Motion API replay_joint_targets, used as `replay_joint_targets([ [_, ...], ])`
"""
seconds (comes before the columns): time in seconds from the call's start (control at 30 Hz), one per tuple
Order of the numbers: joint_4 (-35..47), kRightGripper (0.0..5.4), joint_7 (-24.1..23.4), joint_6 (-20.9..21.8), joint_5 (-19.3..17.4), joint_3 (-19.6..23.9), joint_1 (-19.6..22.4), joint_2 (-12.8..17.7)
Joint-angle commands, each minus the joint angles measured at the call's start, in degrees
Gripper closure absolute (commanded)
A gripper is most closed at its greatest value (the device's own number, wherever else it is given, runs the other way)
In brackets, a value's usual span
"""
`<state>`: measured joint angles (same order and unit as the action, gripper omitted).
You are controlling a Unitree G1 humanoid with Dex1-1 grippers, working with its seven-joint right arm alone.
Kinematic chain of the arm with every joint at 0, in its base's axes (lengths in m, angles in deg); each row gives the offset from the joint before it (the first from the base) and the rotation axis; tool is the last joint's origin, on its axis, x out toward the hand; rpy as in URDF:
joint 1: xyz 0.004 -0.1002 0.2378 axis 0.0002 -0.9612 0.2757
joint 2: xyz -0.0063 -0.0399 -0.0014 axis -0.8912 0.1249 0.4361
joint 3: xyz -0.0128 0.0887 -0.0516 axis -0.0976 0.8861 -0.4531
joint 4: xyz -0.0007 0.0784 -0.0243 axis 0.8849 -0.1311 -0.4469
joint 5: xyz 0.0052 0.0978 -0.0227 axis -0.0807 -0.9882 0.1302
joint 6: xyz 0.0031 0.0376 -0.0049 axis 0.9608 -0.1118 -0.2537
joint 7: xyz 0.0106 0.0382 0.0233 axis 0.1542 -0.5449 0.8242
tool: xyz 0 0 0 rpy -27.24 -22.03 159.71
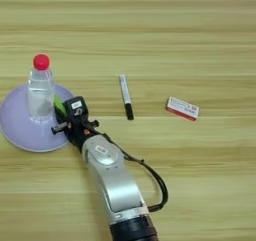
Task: Move the objects on the table
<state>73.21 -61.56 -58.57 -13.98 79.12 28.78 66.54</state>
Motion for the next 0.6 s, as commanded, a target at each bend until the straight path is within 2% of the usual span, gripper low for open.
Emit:
replay_joint_targets([
  [0.03,2.7,3.41,-0.1,1.2,-0.1,0.6,3.0,-0.1],
  [0.6,5.1,1.72,-0.2,0.7,-0.5,3.4,3.4,0.9],
])
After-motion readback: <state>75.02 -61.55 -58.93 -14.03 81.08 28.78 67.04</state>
